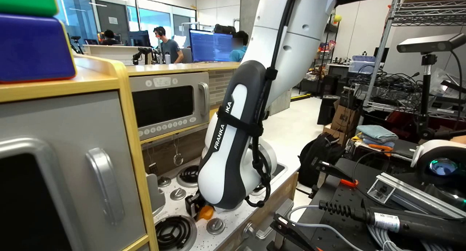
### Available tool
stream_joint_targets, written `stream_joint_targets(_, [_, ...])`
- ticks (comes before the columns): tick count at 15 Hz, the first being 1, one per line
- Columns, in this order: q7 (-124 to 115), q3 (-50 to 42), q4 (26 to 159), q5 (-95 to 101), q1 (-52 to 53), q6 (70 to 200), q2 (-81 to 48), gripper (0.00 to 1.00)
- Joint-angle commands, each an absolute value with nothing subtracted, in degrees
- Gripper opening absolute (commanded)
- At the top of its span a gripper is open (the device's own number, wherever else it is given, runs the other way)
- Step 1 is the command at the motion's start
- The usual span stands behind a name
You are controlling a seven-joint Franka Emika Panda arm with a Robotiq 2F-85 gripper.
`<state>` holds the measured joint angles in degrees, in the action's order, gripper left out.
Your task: Take the brown toy from the stove and put it in the sink
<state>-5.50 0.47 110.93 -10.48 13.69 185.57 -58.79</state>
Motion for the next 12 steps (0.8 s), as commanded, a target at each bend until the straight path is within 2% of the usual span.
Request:
stream_joint_targets(1, [-6.9, 0.9, 108.6, -9.6, 13.5, 184.3, -59.9, 0.29])
stream_joint_targets(4, [-7.2, 1.6, 108.9, -9.7, 13.1, 184.5, -59.3, 0.07])
stream_joint_targets(12, [-7.8, 9.0, 113.8, -10.4, 3.5, 186.0, -50.7, 0.07])
